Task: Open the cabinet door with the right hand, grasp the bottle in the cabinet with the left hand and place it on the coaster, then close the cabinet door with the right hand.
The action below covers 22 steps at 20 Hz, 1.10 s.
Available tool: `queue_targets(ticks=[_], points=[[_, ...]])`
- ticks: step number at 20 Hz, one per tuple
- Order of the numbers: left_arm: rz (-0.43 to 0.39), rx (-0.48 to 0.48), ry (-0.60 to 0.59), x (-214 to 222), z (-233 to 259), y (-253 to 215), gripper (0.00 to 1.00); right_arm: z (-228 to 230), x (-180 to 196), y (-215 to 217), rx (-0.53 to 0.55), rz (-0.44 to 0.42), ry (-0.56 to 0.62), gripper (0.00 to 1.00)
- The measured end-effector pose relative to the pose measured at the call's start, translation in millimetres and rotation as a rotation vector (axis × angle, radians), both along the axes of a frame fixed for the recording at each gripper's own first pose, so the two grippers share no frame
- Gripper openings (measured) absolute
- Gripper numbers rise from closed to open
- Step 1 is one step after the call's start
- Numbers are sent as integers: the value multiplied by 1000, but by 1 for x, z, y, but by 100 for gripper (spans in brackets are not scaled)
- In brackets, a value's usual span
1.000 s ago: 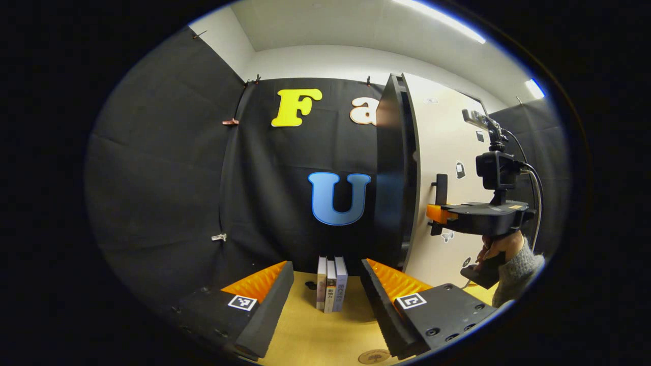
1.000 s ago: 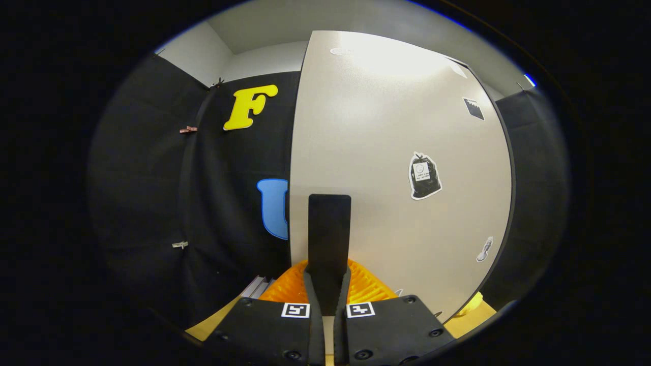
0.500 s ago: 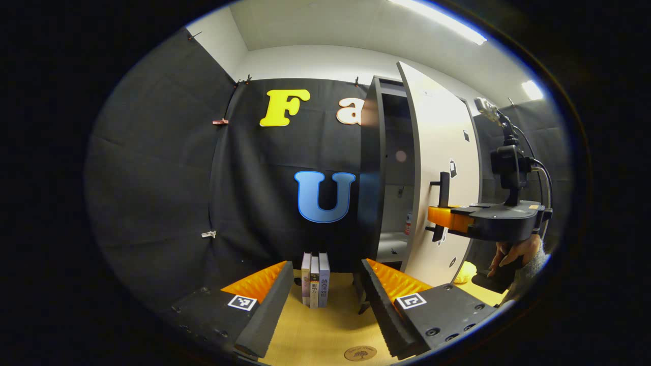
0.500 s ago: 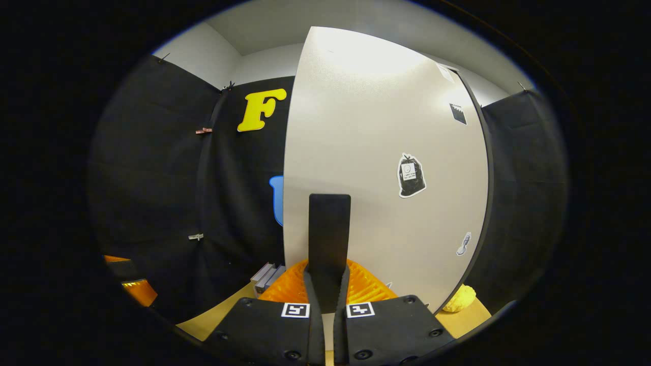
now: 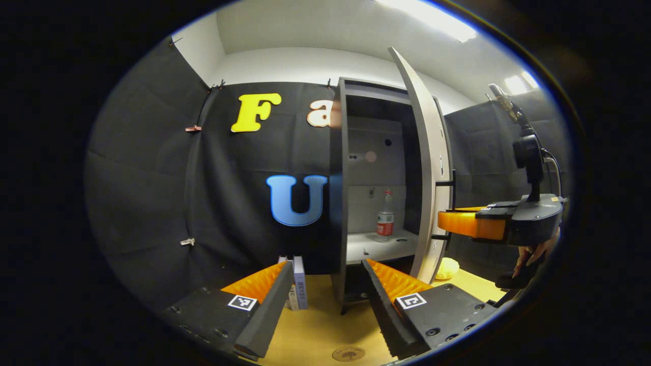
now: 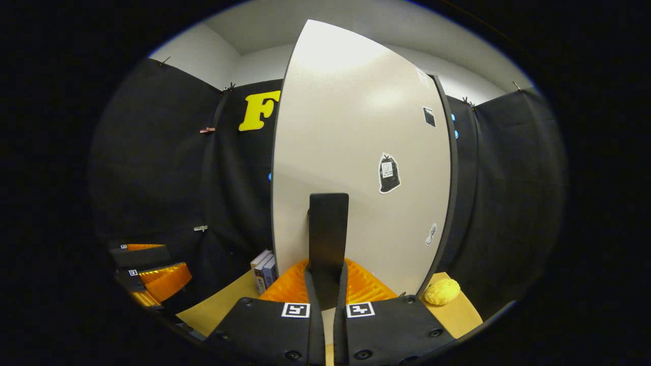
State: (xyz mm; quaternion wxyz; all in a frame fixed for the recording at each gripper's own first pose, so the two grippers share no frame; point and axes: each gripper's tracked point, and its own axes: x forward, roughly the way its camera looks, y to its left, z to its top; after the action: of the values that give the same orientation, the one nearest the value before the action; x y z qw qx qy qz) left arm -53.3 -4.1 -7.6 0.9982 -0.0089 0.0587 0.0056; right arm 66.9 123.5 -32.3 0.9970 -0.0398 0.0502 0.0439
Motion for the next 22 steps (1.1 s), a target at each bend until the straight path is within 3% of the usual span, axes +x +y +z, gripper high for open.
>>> queue_targets(ticks=[1, 11, 18, 22], points=[[-23, -3, -2, 2, 0, -8, 84, 1, -7, -7, 5, -14, 3, 14], [-224, -36, 20, 15, -12, -84, 84, 13, -54, -86, -5, -212, -10, 10], [-275, -37, 18, 42, -12, -135, 84, 18, -63, -136, -6, -287, -12, 9], [-235, -28, 28, 68, -19, -150, 84, 21, -72, -170, -35, -318, -15, 5]])
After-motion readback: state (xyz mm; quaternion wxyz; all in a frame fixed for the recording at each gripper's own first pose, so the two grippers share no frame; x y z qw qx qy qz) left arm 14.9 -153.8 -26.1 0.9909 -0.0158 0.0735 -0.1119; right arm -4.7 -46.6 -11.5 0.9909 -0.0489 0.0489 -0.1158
